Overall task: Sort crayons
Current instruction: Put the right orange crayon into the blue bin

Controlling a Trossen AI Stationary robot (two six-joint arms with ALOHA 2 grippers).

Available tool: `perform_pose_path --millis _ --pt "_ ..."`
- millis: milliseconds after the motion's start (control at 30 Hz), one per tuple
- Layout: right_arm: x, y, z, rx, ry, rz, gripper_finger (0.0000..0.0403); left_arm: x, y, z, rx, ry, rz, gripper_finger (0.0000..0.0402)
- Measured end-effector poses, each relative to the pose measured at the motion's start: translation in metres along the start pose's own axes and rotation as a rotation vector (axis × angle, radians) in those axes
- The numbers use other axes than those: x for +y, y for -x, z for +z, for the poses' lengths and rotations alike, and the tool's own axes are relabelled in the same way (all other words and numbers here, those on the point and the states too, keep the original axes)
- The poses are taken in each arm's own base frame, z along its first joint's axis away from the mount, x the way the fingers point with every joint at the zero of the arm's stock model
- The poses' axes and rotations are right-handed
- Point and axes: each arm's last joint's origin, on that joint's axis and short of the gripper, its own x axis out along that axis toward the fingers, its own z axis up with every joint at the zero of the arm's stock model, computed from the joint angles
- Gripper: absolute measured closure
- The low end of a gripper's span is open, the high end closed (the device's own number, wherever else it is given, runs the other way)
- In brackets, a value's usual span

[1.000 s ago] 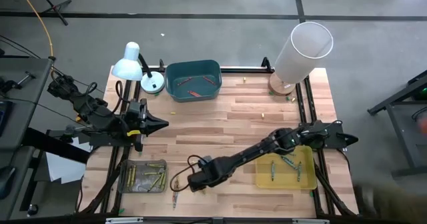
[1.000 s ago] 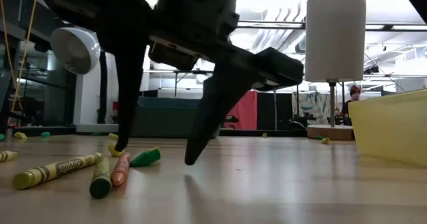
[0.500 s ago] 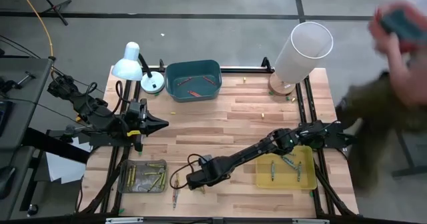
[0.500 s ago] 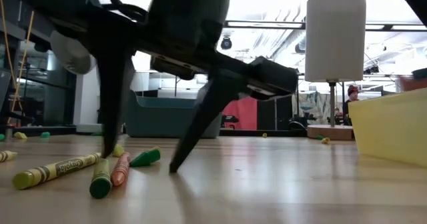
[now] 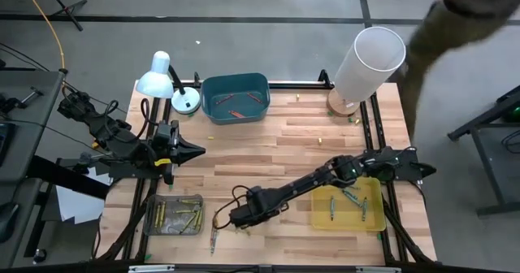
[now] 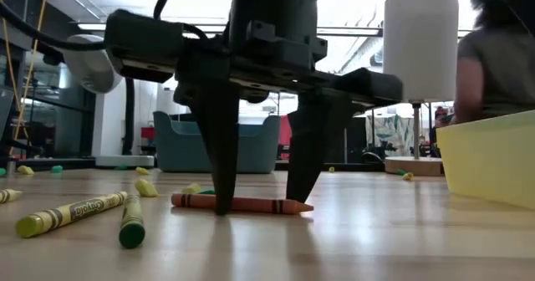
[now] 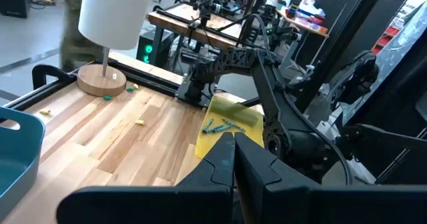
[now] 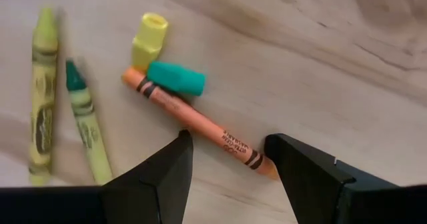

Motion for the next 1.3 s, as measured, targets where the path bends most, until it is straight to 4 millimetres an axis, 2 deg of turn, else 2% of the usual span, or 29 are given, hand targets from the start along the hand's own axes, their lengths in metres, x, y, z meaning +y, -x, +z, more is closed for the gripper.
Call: perform_pose_path --millis 133,233,333,433,467,567,667,833,900,1033,1167,1300 --pt "0.0 0.0 0.004 0.045 0.16 0.006 0.0195 0.0 0.0 0.0 -0.001 -0.001 0.003 0.0402" --pt "-0.002 0.0 0.005 0.046 0.255 -0.009 0.0213 0.001 0.0 0.0 -0.012 0.0 0.023 0.0402" --pt "-0.004 -0.001 0.006 0.051 0.358 -0.035 0.027 0.002 0.0 0.001 -0.029 0.0 0.055 0.0402" --pt "-0.007 -0.001 0.007 0.034 0.461 -0.066 0.0363 0.003 0.001 0.002 -0.049 0.005 0.083 0.0402" --pt "-0.007 0.0 0.007 0.029 0.501 -0.069 0.038 0.003 0.002 0.003 -0.059 0.013 0.087 0.0402" --pt "-0.009 0.008 0.003 0.015 0.596 -0.078 0.0382 0.004 0.004 0.007 -0.092 0.033 0.106 0.0401" --pt "-0.023 0.021 -0.005 -0.038 0.71 -0.215 0.0395 0.005 0.006 0.011 -0.135 0.061 0.124 0.0401" --pt "-0.042 0.06 -0.023 -0.115 0.848 -0.306 0.0399 0.007 0.008 0.013 -0.171 0.078 0.181 0.0402" --pt "-0.048 0.063 -0.03 -0.128 0.878 -0.286 0.0399 0.007 0.007 0.013 -0.176 0.091 0.194 0.0401" --pt "-0.085 0.073 -0.041 -0.141 0.852 -0.216 0.0401 0.008 0.007 0.013 -0.181 0.118 0.194 0.0401" --pt "-0.141 0.081 -0.047 -0.161 0.72 -0.051 0.0401 0.007 0.007 0.013 -0.182 0.139 0.193 0.0401" --pt "-0.187 0.099 -0.045 -0.241 0.561 0.279 0.0402 0.006 0.005 0.012 -0.183 0.141 0.205 0.0401"
